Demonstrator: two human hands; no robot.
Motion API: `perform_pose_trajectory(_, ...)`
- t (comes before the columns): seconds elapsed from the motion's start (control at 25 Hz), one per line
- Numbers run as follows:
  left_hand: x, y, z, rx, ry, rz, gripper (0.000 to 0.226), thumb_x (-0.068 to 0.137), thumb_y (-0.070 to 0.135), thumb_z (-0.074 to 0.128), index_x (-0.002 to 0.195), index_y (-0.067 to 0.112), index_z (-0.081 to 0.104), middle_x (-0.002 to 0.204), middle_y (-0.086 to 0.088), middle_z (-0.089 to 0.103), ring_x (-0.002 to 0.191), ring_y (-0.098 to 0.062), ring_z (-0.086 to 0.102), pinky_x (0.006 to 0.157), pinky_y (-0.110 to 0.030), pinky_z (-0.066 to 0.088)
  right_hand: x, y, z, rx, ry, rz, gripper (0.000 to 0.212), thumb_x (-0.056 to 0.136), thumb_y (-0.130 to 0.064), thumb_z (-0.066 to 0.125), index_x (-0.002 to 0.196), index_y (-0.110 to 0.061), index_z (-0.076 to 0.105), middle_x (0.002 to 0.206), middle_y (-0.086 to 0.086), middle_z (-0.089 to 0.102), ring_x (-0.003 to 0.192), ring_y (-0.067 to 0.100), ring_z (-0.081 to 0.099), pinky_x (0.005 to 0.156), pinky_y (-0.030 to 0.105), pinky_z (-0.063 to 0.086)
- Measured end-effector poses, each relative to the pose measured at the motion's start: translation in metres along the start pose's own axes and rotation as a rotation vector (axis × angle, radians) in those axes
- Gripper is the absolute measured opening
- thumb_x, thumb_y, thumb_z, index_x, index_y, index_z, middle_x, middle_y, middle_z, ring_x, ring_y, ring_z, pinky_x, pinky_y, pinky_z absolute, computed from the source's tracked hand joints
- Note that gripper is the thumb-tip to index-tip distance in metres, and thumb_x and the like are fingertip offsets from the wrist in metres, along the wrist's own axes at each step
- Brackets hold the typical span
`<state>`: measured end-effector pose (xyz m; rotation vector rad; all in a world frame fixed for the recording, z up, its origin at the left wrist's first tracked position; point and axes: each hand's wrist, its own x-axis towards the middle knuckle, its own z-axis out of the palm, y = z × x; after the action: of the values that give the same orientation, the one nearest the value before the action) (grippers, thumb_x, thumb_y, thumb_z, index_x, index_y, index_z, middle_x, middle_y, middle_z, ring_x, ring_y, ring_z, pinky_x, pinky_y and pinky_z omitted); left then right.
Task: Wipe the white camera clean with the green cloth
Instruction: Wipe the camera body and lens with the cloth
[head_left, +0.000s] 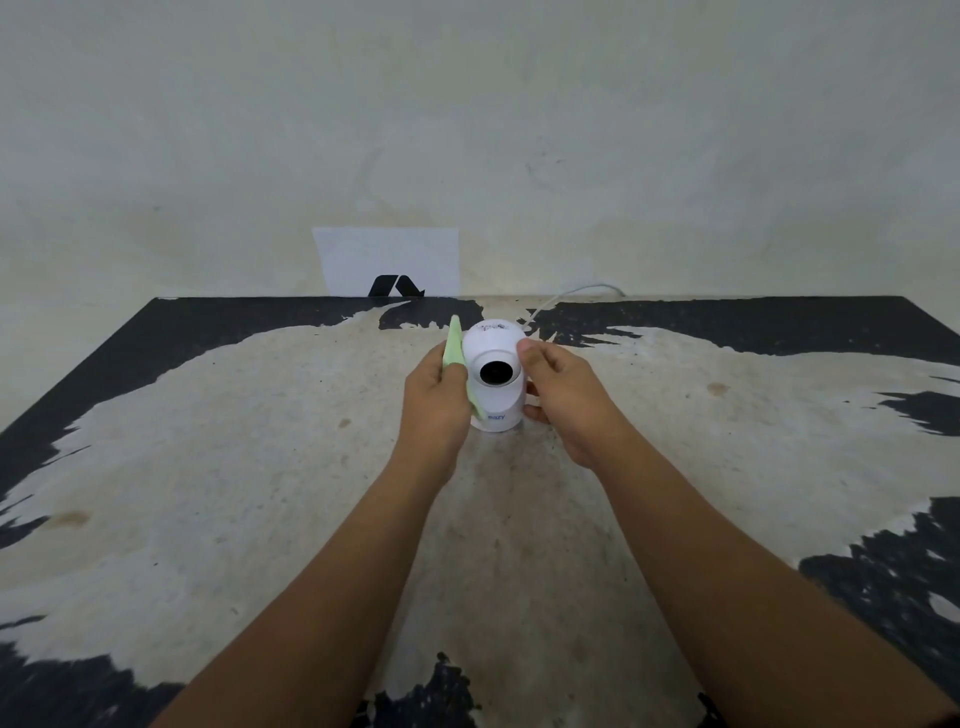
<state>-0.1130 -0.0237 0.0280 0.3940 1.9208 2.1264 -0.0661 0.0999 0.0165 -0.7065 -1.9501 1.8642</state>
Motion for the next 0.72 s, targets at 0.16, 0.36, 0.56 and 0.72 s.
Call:
perform_pose_trajectory(0.16,0.004,-0.006,-0.002,0.173,-0.046,0.048,0.038,0.087,0.005,0.036,0.103,0.026,0.064,0.096,-0.003,0.069,0.085,-0.016,0.061,0.076,-0.032,0.052,0.001,0.000,0.002,-0.007,0.016,0.001,0.042,0.093,-0.046,0.049,0.126,-0.021,0.058,0.119,0.001,0.066,0.106,0.020,0.063,0.085,0.038,0.055)
perform_pose_trajectory(0.36,-0.001,-0.021,-0.006,0.374,-0.106,0.017,0.036,0.083,0.016,0.037,0.109,0.016,0.062,0.106,-0.009,0.069,0.097,-0.027,0.064,0.089,-0.052,0.052,0.001,0.000,0.003,-0.026,0.031,-0.003,0.042,0.093,-0.046,0.049,0.123,-0.020,0.059,0.117,0.002,0.067,0.105,0.020,0.063,0.089,0.042,0.055)
perform_pose_trajectory(0.56,0.003,0.001,-0.006,0.281,-0.085,0.171,0.038,0.086,0.014,0.034,0.108,0.025,0.063,0.099,-0.013,0.068,0.080,-0.021,0.058,0.074,-0.037,0.047,-0.001,0.000,0.004,-0.035,0.033,-0.016,0.040,0.093,-0.047,0.047,0.122,-0.022,0.059,0.118,0.000,0.065,0.107,0.019,0.061,0.091,0.042,0.053)
perform_pose_trajectory(0.72,0.011,-0.005,-0.010,0.480,-0.099,0.193,0.037,0.088,0.018,0.033,0.110,0.013,0.062,0.098,-0.014,0.068,0.089,-0.029,0.062,0.079,-0.045,0.051,-0.002,0.000,0.005,-0.025,0.050,-0.022,0.039,0.093,-0.046,0.049,0.122,-0.022,0.060,0.119,0.000,0.066,0.108,0.019,0.062,0.095,0.045,0.052)
